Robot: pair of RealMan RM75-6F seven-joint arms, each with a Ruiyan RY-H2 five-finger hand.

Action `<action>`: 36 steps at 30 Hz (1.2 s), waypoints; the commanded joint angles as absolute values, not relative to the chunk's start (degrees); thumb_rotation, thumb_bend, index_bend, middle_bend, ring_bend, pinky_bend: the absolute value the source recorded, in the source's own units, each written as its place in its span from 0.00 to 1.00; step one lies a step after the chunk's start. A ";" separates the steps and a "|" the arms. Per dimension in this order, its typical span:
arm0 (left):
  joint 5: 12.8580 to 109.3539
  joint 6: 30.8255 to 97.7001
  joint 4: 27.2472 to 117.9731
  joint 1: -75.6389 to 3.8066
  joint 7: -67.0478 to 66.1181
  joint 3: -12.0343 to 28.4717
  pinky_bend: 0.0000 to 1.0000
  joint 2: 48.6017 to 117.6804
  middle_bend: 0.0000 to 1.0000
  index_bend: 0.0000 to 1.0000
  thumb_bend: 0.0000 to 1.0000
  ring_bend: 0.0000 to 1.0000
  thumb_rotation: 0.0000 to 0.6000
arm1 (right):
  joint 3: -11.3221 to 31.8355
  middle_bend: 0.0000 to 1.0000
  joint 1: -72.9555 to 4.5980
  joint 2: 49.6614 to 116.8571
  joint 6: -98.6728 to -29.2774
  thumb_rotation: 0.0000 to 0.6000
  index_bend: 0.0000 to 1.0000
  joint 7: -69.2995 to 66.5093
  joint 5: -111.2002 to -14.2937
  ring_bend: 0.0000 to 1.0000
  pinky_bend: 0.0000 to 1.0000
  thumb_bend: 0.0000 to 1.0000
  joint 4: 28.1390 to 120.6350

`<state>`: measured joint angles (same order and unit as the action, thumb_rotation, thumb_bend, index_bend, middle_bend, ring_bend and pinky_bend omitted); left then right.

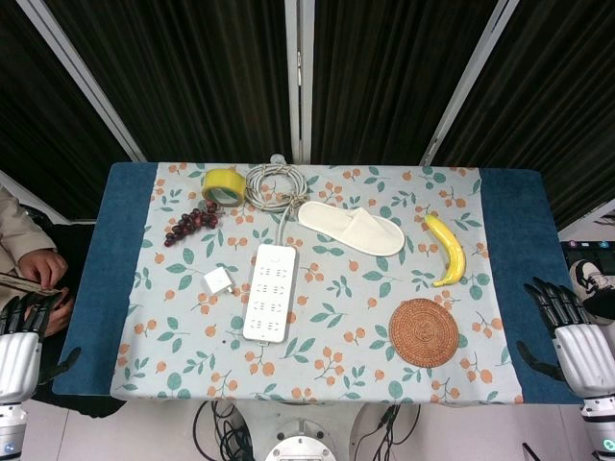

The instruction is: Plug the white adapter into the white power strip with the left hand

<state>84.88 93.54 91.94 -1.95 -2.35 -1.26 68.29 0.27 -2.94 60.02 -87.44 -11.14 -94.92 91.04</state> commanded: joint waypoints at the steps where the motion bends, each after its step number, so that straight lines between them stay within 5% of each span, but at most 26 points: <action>1: 84.58 93.04 91.66 -1.90 -2.13 -0.87 0.00 68.57 0.15 0.13 0.18 0.03 1.00 | 0.69 0.01 -3.41 60.07 -87.02 1.00 0.00 -10.50 -94.61 0.00 0.00 0.25 91.75; 13: 89.89 86.33 93.93 -8.47 -3.66 1.69 0.00 66.54 0.15 0.14 0.18 0.03 1.00 | 1.23 0.01 -4.18 59.64 -86.92 1.00 0.00 -9.55 -94.20 0.00 0.00 0.25 93.07; 26: 90.54 54.89 91.71 -33.90 4.15 8.11 0.00 70.23 0.28 0.29 0.34 0.03 1.00 | 1.12 0.01 -4.35 59.07 -87.00 1.00 0.00 -8.75 -94.02 0.00 0.00 0.25 94.27; 36: 81.93 40.54 84.92 -43.99 5.01 9.64 0.00 78.18 0.27 0.20 0.34 0.03 1.00 | 1.13 0.01 -3.90 59.21 -87.25 1.00 0.00 -9.52 -92.86 0.00 0.00 0.25 93.52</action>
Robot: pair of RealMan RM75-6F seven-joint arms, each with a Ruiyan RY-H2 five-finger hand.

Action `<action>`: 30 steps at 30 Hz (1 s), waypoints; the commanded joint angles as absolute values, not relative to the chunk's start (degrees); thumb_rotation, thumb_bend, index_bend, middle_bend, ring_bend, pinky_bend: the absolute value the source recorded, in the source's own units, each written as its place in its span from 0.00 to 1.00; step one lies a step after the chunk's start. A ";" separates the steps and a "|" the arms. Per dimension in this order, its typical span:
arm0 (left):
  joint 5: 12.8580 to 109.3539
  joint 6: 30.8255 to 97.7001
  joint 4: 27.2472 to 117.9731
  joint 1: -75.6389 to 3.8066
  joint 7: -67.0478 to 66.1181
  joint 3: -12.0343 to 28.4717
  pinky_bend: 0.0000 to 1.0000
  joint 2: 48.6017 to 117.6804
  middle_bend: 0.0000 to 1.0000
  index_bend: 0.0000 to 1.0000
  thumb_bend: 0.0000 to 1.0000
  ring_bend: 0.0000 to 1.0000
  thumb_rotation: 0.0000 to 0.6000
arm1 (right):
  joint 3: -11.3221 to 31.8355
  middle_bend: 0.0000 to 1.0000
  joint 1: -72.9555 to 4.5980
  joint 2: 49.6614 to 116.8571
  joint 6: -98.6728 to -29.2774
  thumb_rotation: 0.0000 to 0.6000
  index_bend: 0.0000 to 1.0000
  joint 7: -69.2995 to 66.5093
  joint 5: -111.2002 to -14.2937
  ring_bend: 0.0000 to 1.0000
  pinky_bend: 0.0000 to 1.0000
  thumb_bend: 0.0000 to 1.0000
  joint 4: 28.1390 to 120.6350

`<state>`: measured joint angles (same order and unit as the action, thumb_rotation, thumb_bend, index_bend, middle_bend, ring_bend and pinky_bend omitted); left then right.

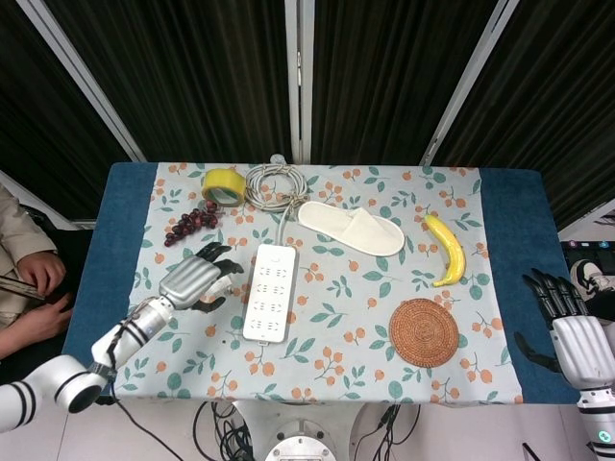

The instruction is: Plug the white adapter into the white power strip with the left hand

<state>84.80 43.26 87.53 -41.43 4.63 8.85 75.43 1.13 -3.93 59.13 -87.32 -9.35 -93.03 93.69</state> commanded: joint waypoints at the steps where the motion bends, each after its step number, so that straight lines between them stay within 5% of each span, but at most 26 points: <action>1: 81.31 40.12 84.22 -44.40 4.80 9.69 0.00 78.73 0.27 0.20 0.34 0.03 1.00 | 1.13 0.01 -3.90 59.26 -87.20 1.00 0.00 -9.62 -92.75 0.00 0.00 0.25 93.40; 14: 69.38 35.62 79.92 -46.55 -0.61 8.50 0.00 80.66 0.31 0.18 0.34 0.03 1.00 | 1.20 0.01 -3.73 59.71 -87.35 1.00 0.00 -10.86 -92.25 0.00 0.00 0.25 92.28; 30: 64.69 42.98 85.28 -40.61 -3.24 4.60 0.00 76.35 0.36 0.17 0.33 0.08 0.93 | 1.01 0.01 -3.83 59.84 -87.45 1.00 0.00 -9.84 -92.86 0.00 0.00 0.25 93.15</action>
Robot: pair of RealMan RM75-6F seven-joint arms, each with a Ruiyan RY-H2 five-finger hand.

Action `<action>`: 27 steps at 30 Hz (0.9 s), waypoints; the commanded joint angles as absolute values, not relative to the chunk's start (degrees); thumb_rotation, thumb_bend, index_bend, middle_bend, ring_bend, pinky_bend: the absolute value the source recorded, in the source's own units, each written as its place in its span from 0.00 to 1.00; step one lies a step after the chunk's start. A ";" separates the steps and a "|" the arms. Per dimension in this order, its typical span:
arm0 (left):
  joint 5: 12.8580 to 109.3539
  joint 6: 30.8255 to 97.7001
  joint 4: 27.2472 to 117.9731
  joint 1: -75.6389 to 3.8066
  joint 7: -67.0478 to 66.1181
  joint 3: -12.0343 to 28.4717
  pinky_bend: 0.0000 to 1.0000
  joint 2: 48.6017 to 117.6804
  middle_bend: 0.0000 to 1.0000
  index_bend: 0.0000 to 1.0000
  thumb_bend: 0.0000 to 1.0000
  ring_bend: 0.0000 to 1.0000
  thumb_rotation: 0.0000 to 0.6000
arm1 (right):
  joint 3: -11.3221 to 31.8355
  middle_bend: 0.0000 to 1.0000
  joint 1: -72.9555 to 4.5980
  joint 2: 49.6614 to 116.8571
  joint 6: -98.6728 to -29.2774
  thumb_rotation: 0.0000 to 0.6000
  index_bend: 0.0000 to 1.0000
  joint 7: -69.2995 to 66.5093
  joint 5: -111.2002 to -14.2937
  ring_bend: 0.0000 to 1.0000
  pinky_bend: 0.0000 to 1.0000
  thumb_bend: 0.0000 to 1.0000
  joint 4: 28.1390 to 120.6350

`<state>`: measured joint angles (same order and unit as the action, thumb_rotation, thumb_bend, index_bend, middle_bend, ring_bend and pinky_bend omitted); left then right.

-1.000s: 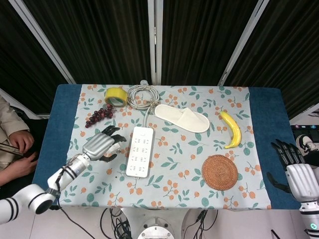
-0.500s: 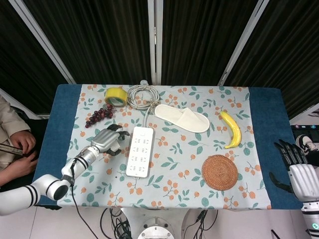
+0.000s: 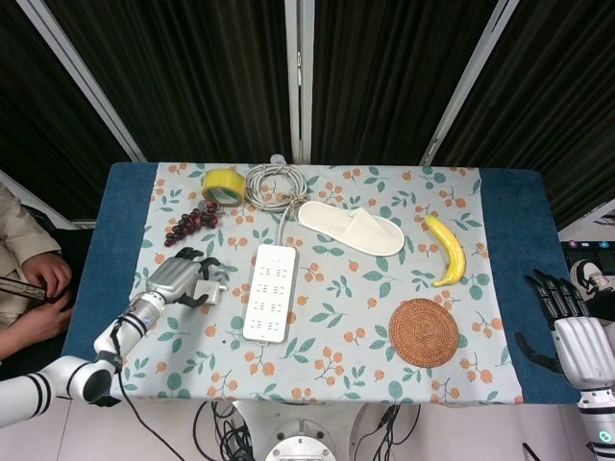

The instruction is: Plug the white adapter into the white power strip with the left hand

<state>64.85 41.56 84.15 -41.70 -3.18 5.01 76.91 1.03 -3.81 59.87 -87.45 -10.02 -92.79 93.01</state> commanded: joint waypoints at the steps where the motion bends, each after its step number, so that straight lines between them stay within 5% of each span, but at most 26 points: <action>1: 64.95 43.71 85.66 -40.24 -3.08 4.58 0.00 76.23 0.36 0.17 0.33 0.08 0.91 | 1.02 0.01 -3.84 59.82 -87.45 1.00 0.00 -9.73 -92.90 0.00 0.00 0.25 93.25; 12: 74.80 62.81 88.26 -32.27 -5.88 2.76 0.00 79.95 0.31 0.20 0.33 0.08 0.93 | 1.04 0.01 -4.10 59.82 -86.87 1.00 0.00 -9.64 -92.59 0.00 0.00 0.25 93.28; 27: 73.53 61.93 86.27 -30.99 -11.09 2.26 0.00 84.11 0.29 0.19 0.32 0.08 0.93 | 0.98 0.01 -4.28 59.85 -86.46 1.00 0.00 -9.93 -92.31 0.00 0.00 0.25 93.01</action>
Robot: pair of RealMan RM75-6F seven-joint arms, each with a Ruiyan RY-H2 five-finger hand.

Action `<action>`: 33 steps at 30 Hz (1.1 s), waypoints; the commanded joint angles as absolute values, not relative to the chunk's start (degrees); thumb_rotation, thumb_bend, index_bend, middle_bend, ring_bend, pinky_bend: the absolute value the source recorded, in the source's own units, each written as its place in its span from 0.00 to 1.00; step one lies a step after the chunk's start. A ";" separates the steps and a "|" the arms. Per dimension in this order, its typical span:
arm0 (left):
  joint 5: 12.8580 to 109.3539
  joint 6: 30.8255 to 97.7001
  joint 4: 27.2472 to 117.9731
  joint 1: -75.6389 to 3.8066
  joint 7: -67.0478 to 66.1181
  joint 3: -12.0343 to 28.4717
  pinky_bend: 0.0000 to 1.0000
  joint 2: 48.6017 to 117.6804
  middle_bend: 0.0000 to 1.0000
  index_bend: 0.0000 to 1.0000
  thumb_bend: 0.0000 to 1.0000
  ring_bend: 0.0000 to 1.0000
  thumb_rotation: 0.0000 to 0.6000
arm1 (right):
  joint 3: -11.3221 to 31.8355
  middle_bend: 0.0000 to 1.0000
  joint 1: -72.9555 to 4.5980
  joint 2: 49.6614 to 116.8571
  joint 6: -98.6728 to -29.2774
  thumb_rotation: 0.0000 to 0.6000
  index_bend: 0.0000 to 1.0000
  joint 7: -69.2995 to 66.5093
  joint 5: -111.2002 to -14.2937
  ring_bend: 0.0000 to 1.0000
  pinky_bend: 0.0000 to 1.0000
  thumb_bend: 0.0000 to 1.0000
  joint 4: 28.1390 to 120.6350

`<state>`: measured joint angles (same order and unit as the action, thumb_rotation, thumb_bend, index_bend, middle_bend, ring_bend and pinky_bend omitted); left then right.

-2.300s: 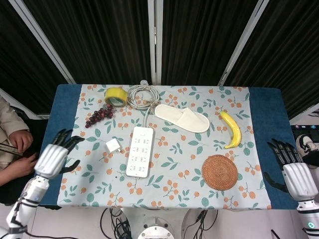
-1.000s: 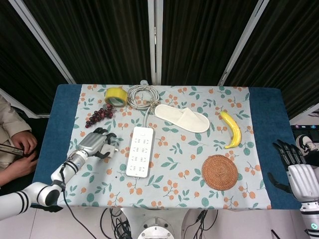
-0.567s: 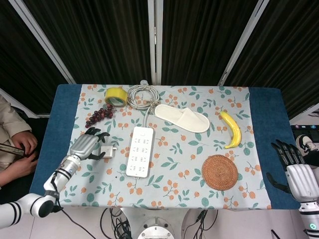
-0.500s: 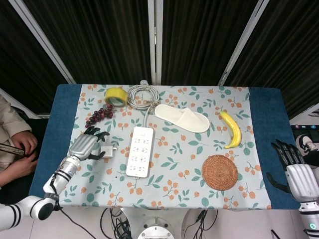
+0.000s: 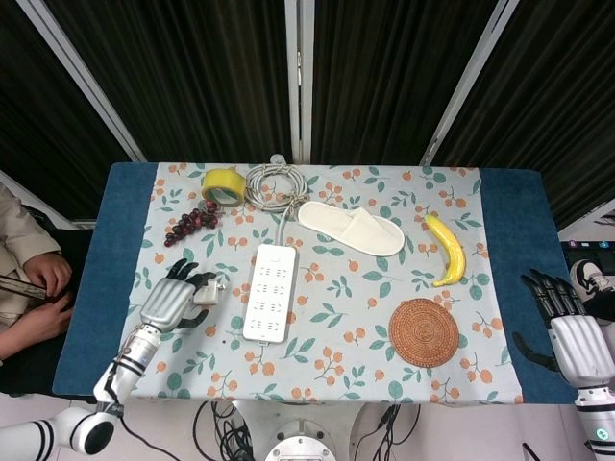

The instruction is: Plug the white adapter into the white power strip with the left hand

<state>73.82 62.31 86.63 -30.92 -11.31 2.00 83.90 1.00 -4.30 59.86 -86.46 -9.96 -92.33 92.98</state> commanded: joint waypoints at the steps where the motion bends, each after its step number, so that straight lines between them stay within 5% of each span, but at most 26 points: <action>1: 73.40 61.67 86.14 -31.02 -11.00 2.34 0.00 84.14 0.29 0.19 0.32 0.08 0.93 | 0.97 0.01 -4.24 59.85 -86.50 1.00 0.00 -9.90 -92.30 0.00 0.00 0.25 93.01; 33: 70.63 47.50 80.76 -35.26 7.55 7.23 0.01 81.44 0.30 0.17 0.34 0.08 0.93 | 0.99 0.01 -3.34 59.91 -87.81 1.00 0.00 -9.53 -92.10 0.00 0.00 0.25 93.30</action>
<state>70.16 47.97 81.40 -34.98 6.36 6.82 81.80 1.00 -3.34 59.91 -87.81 -9.53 -92.09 93.30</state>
